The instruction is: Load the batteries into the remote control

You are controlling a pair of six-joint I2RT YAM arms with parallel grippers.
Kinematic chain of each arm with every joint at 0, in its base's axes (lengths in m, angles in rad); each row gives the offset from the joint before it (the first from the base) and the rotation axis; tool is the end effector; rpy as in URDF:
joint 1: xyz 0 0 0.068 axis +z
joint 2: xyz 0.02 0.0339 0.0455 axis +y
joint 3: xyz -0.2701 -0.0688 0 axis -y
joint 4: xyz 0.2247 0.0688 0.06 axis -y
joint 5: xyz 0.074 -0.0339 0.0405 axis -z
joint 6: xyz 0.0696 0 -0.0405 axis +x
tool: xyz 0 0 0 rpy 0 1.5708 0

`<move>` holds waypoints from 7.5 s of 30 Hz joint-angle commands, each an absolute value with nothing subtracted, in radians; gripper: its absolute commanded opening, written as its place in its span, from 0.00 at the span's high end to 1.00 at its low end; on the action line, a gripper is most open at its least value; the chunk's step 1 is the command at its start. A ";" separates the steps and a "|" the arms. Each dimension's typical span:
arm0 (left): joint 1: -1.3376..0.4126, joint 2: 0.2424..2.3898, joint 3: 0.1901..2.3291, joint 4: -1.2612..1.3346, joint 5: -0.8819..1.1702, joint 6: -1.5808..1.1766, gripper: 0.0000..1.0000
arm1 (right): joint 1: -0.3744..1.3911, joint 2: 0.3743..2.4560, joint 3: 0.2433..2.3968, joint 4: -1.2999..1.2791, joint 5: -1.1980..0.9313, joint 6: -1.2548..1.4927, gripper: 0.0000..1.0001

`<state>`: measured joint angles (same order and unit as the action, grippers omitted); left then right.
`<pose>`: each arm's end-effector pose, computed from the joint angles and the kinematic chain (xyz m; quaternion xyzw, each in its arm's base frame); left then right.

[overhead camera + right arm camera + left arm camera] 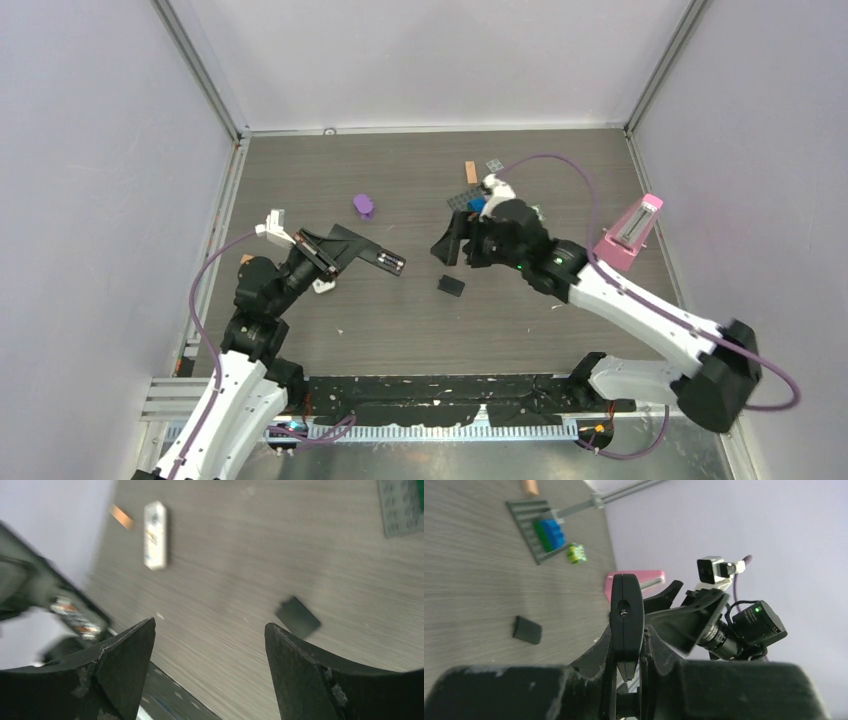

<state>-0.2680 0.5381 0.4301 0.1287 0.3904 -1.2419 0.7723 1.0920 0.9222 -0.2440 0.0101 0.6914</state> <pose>0.1437 -0.0669 0.2902 -0.1988 0.6715 -0.5791 0.4174 0.1858 0.1800 0.3167 -0.0311 0.8367 0.3622 0.4096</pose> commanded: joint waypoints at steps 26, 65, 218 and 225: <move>-0.246 0.553 0.508 -0.030 0.289 -1.157 1.00 | 0.815 1.784 1.184 -0.563 0.079 -0.060 0.21; -0.196 0.637 0.557 -0.024 0.435 -0.900 1.00 | 0.786 1.456 1.089 -0.457 -0.153 0.030 0.74; -0.206 0.693 0.544 0.134 0.765 -0.700 1.00 | 1.123 1.581 1.422 -0.534 0.062 0.062 0.61; -0.206 0.693 0.539 0.139 0.743 -0.717 1.00 | 1.123 1.595 1.432 -0.535 0.055 0.073 0.60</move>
